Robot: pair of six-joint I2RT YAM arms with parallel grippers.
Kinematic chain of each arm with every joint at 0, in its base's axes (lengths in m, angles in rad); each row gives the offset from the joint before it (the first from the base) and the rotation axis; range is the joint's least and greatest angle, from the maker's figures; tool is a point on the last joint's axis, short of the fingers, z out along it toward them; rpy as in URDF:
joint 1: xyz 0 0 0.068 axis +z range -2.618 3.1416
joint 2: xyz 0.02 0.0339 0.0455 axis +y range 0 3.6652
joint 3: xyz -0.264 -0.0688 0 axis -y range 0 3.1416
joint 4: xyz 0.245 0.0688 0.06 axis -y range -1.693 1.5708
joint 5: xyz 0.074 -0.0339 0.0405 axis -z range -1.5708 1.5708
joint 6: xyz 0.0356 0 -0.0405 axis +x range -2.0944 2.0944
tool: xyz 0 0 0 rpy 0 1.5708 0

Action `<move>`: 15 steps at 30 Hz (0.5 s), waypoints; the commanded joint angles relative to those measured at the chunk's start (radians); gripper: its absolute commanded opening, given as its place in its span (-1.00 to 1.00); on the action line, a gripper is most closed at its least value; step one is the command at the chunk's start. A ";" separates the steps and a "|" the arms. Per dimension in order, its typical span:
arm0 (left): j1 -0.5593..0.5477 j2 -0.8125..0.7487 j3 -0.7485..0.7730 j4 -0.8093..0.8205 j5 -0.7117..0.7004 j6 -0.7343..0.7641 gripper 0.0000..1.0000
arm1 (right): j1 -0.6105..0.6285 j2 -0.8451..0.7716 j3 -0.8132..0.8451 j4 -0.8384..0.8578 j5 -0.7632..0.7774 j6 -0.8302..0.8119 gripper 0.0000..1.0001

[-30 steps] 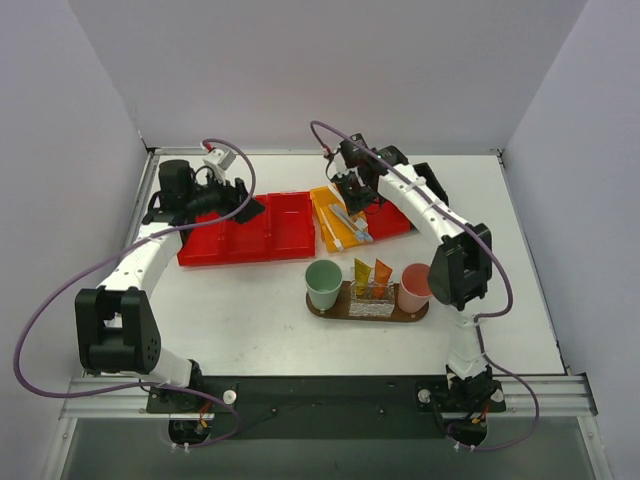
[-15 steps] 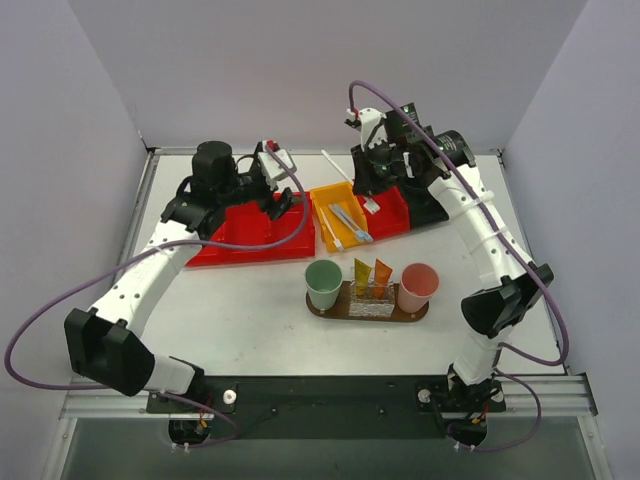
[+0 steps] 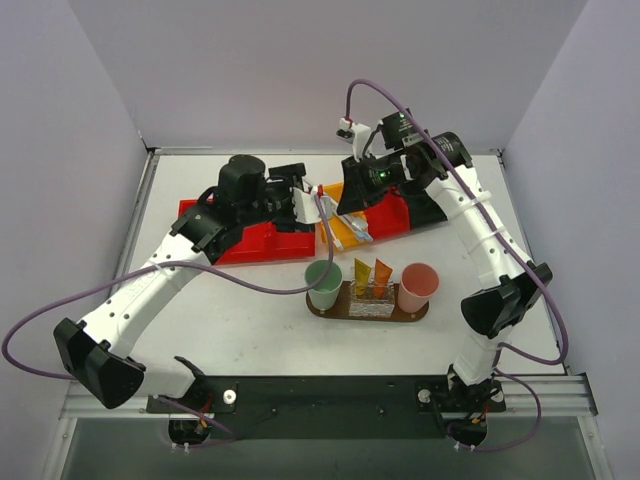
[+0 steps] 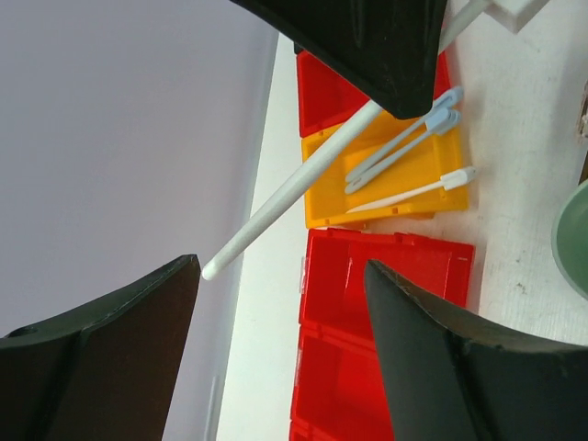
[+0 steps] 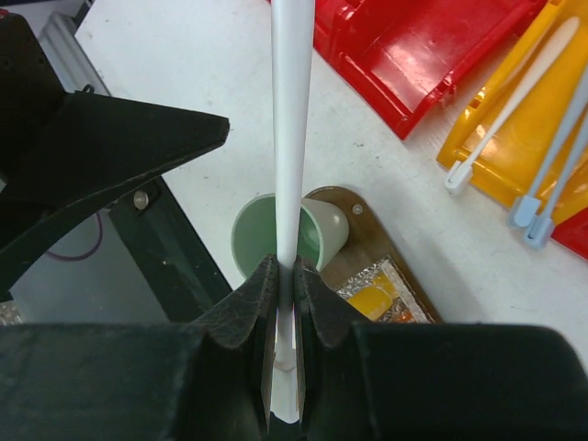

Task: Prepare toiletry sets of a toothbrush and toothpaste on the tray

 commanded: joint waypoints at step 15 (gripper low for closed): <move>-0.115 0.074 0.066 -0.027 -0.169 0.171 0.55 | 0.006 0.001 -0.027 -0.026 -0.236 0.023 -1.00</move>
